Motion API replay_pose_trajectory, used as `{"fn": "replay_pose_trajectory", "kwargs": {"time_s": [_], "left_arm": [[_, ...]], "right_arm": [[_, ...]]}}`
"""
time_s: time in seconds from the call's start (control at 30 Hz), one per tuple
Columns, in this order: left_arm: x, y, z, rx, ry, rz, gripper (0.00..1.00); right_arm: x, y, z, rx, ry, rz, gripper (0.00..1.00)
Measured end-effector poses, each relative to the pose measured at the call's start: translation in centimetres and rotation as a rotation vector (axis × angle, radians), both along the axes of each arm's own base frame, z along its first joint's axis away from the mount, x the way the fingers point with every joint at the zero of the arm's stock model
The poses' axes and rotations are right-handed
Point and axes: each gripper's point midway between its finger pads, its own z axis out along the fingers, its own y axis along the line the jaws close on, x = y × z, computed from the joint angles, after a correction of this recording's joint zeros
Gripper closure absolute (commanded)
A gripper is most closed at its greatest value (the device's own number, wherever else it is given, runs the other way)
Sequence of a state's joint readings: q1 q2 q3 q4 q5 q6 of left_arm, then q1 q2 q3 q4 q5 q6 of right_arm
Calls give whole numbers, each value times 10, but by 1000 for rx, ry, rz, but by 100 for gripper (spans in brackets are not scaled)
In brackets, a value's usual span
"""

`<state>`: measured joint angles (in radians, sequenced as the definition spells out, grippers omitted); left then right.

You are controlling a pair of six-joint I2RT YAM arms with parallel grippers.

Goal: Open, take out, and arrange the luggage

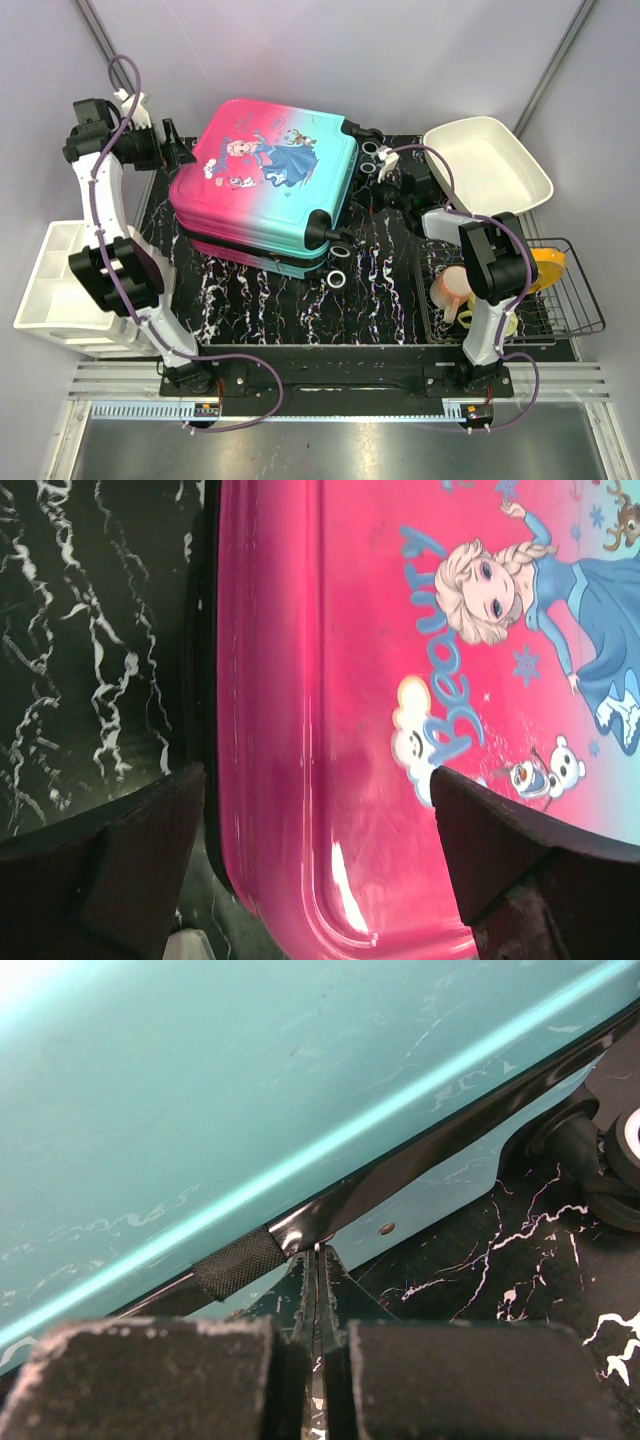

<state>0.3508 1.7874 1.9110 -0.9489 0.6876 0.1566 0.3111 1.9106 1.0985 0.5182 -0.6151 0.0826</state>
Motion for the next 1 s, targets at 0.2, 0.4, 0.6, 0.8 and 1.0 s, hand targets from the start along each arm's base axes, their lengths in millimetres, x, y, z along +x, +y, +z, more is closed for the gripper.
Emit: {"fn": "replay_pose_trajectory", "kwargs": {"time_s": [0.2,0.4,0.6,0.8,1.0], "left_arm": [[28,-18,-39,-100,71,-84,2],[60,-42,-39,-71,-11,-180,10],[87,-82,-40,-16,-84,-281,12],[93,-103,-35,30,-123,-331,4],[52,-109,-3,187,-192,-454,1]], "right_arm": [[-3,2,-1,-9,-39,21,100],[-19,0,1,-26,-58,37,100],[-47,-16,0,-48,-47,27,100],[-64,-23,-5,-63,-30,18,100],[-64,-15,-6,-84,-34,-24,100]]}}
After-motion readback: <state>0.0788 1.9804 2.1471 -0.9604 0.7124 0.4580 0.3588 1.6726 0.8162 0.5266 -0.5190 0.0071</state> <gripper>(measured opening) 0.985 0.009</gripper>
